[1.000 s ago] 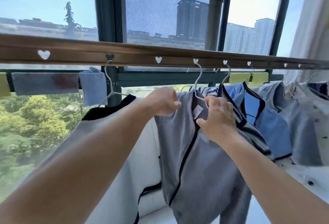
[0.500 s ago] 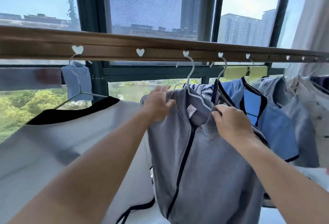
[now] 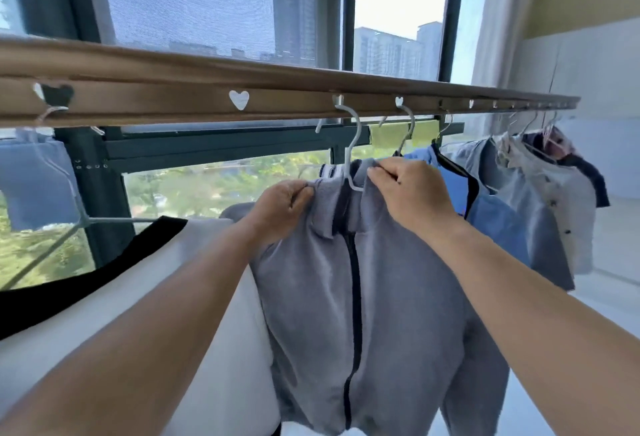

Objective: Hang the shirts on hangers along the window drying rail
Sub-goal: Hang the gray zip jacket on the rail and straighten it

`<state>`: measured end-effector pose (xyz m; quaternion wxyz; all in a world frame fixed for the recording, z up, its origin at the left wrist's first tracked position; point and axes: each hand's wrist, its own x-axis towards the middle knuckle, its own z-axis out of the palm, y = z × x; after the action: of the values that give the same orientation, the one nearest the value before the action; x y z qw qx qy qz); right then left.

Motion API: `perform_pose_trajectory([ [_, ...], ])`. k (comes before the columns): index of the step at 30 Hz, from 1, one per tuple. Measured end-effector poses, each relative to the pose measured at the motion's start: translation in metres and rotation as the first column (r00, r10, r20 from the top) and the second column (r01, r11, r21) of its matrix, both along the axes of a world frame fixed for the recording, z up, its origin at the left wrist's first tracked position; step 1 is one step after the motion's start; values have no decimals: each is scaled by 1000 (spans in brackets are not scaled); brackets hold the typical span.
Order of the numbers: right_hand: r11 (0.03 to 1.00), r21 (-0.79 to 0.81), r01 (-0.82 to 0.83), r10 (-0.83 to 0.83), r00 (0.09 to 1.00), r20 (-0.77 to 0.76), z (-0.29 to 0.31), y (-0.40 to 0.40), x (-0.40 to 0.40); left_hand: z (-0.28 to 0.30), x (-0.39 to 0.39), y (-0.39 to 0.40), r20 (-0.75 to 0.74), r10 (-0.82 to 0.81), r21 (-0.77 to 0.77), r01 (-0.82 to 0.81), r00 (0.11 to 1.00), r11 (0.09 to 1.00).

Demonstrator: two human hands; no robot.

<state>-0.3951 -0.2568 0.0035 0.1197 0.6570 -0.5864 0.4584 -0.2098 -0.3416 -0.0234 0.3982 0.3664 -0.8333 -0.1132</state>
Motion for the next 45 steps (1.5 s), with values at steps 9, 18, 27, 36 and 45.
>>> perform_pose_trajectory([
  [9,995,97,35,-21,990,-138,-28,-10,-10,4,-3,-9,6,-55,-40,55,998,998],
  [18,998,29,46,-43,994,-105,-35,-7,-26,24,15,-30,56,20,20,-21,998,1000],
  [27,992,22,126,-121,981,-152,-30,-10,-27,2,58,-47,148,29,28,-33,989,999],
  [36,993,7,121,-118,978,-171,-29,-9,-21,3,70,-52,106,96,-79,-88,990,993],
  [45,994,66,86,-79,992,-101,-28,-8,-8,10,67,-56,174,199,-33,-196,965,980],
])
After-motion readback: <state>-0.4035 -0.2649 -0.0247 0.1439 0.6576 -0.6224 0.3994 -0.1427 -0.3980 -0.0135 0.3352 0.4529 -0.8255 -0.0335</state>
